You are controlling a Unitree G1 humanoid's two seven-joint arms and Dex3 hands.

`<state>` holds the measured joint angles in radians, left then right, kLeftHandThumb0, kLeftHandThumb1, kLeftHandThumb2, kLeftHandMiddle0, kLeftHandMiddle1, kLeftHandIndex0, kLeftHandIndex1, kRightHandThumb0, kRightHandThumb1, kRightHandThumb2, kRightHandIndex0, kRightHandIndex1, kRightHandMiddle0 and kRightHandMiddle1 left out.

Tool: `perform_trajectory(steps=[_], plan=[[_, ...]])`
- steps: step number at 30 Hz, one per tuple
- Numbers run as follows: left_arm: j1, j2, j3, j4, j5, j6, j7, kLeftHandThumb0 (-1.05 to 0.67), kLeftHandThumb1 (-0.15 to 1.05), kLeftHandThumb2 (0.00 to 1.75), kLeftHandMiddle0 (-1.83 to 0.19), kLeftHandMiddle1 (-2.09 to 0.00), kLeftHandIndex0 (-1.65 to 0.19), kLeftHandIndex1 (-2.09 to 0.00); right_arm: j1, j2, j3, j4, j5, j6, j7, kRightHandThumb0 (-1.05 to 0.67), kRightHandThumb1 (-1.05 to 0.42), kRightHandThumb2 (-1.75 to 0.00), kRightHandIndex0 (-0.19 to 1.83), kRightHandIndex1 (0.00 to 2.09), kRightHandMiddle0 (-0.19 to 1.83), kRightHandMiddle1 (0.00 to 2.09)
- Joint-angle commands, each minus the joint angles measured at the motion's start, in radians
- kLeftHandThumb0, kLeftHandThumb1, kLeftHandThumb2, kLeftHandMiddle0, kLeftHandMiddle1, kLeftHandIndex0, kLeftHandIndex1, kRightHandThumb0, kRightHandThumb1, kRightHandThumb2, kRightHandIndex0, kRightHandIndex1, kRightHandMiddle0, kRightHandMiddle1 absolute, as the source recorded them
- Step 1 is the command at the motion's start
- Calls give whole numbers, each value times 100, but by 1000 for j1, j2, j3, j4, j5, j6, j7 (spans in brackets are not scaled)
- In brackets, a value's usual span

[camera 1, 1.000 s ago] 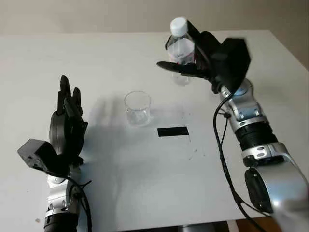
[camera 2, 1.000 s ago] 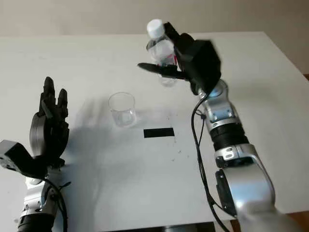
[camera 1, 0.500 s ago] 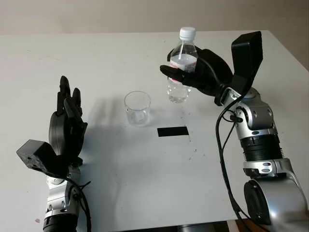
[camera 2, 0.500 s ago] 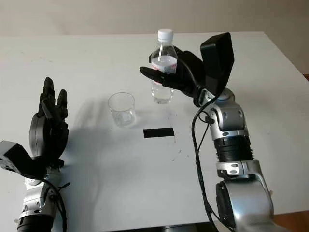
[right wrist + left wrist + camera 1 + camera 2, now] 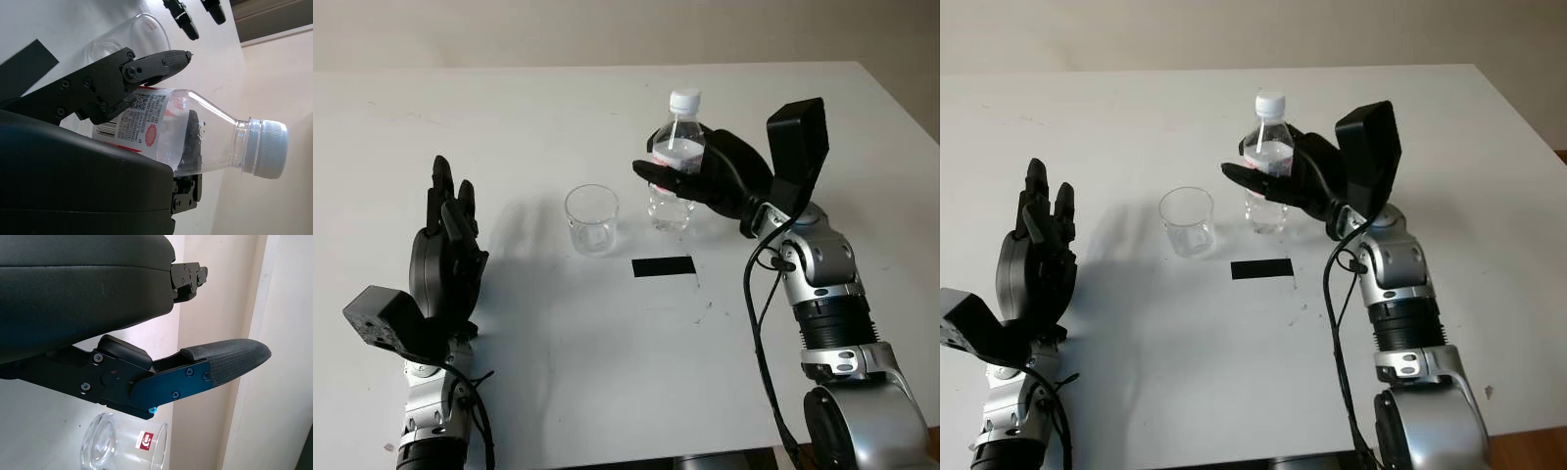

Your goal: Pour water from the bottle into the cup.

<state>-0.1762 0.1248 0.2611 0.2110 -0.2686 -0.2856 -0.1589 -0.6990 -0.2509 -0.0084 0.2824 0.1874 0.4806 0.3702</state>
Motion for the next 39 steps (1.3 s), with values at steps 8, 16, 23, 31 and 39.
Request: perform_trajectory(steps=[8,16,23,31,39], plan=[[21,-6,2,-17,3,0,14,-90,105,73,19,-30,9,0,69,7,6,-92,2,57,-6,-21,-105,-37,177,209,129,209],[25,0,0,-16,4,-4,9,-91,105,73,19,-32,8,0,97,-2,-9,-137,18,95,6,-21,-105,-39,175,209,134,209],[28,1,1,-18,-1,1,4,-90,105,73,19,-28,10,0,109,-8,-10,-150,16,101,7,-21,-105,-39,175,209,135,209],[27,3,2,-10,-1,-10,-7,-90,105,74,19,-25,9,0,112,-9,-7,-147,21,102,19,-21,-105,-39,172,209,136,209],[28,-9,0,-20,5,2,20,-91,105,73,19,-34,8,0,129,-7,17,-109,-19,57,16,-21,-105,-38,166,209,129,209]])
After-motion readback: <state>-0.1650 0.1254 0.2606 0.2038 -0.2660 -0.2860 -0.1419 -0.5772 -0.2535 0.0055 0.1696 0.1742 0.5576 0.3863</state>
